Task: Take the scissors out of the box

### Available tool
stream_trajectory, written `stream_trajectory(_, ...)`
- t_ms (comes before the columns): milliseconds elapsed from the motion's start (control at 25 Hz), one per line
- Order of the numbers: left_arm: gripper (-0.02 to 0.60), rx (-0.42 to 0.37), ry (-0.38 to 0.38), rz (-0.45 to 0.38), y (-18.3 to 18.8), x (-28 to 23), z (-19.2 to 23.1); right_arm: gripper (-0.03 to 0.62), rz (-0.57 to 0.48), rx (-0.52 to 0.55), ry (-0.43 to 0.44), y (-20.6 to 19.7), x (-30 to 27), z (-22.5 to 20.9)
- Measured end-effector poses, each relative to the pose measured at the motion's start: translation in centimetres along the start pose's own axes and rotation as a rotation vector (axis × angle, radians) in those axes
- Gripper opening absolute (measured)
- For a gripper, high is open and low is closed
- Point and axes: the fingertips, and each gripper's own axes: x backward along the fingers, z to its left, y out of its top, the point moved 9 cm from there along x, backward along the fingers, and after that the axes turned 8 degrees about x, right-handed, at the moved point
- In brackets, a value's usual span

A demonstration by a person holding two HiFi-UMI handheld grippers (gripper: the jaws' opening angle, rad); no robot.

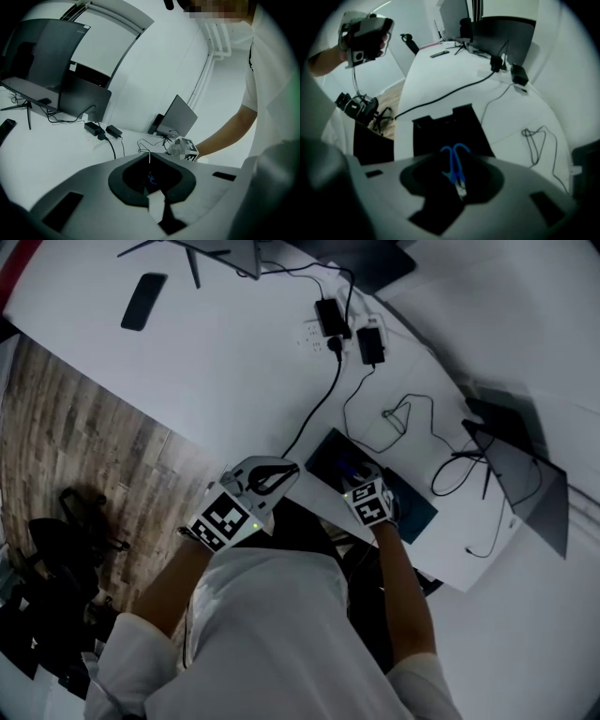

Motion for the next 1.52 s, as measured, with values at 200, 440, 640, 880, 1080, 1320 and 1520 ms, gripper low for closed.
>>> stream_trajectory(200, 0.035, 0.024, 0.029, -0.012, -0.6, 0.4, 0.5, 0.160, 0.091, 0.049, 0.021, -0.2, -1.8, 0.0)
stream_trajectory(440, 0.035, 0.047, 0.059, -0.015, -1.6, 1.0, 0.8, 0.155, 0.145, 0.099, 0.020, -0.7, -3.0, -0.3)
stream_trajectory(640, 0.035, 0.071, 0.081, -0.007, -2.2, 1.4, 0.9, 0.112, 0.141, 0.147, -0.007, -0.6, -2.9, -0.4)
stream_trajectory(880, 0.035, 0.044, 0.077, -0.023, -1.2, 2.3, 0.3, 0.109, 0.049, 0.120, -0.046, -0.3, -1.1, -0.1)
stream_trajectory(1080, 0.035, 0.029, 0.064, -0.032, -0.4, 3.3, -0.4, 0.109, -0.072, 0.066, -0.107, 0.5, 1.9, -0.1)
stream_trajectory(1320, 0.035, -0.025, 0.028, -0.035, 0.4, 4.2, -1.9, 0.109, -0.157, -0.002, -0.182, 0.7, 5.4, 0.2)
stream_trajectory(1520, 0.035, -0.074, -0.012, -0.030, 0.7, 5.3, -3.0, 0.109, -0.250, -0.089, -0.253, 0.6, 8.8, 1.1)
